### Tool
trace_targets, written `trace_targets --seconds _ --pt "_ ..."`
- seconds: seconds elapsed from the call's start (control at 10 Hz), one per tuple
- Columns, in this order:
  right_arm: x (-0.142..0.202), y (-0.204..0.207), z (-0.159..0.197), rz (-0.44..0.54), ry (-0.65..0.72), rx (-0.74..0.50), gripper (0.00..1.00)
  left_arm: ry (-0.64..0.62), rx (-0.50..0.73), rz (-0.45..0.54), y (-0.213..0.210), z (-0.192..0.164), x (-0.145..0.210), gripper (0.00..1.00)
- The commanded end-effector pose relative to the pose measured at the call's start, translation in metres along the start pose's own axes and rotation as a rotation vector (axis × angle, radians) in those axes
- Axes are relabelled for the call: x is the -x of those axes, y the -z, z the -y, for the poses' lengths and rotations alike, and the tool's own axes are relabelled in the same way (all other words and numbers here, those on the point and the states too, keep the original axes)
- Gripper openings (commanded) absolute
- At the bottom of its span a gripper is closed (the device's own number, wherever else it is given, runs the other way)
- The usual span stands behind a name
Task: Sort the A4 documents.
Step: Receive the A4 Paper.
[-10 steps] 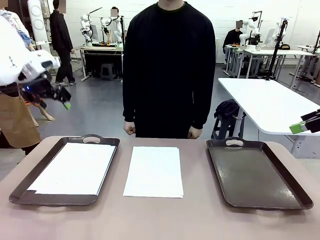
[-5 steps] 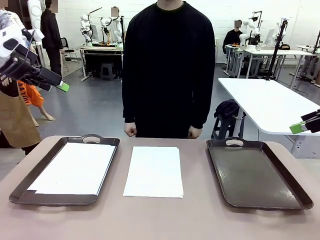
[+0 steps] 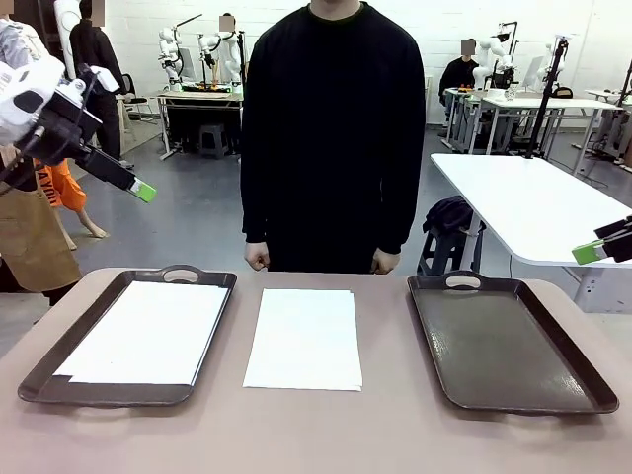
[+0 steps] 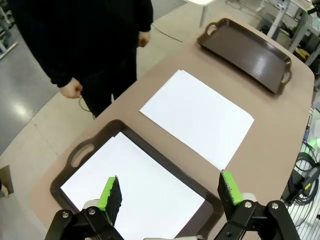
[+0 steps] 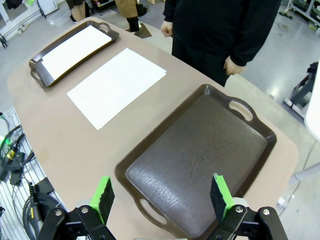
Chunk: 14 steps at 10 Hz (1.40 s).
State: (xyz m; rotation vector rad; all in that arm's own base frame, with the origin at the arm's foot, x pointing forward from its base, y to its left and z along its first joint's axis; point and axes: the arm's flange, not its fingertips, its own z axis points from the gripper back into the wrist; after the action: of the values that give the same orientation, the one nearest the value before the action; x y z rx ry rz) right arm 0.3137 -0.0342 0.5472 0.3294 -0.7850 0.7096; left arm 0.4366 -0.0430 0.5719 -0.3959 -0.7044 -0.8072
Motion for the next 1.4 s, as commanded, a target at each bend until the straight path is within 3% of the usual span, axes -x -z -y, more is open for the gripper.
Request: trace_targets --seconds 0.0,0.7,0.8,1.3 --pt "0.000 0.002 0.000 0.002 0.001 -0.010 1.00 -0.096 0.050 0.011 0.000 -0.003 0.004 1.00" --pt "0.000 0.002 0.000 0.002 0.001 -0.010 1.00 -0.221 0.034 0.035 -0.012 0.000 0.014 1.00" --pt "0.000 0.002 0.000 0.002 0.001 -0.010 1.00 -0.166 0.021 0.018 -0.010 -0.007 0.012 1.00" --pt "0.000 0.002 0.000 0.002 0.001 -0.010 1.00 -0.166 0.021 0.018 -0.010 -0.007 0.012 1.00"
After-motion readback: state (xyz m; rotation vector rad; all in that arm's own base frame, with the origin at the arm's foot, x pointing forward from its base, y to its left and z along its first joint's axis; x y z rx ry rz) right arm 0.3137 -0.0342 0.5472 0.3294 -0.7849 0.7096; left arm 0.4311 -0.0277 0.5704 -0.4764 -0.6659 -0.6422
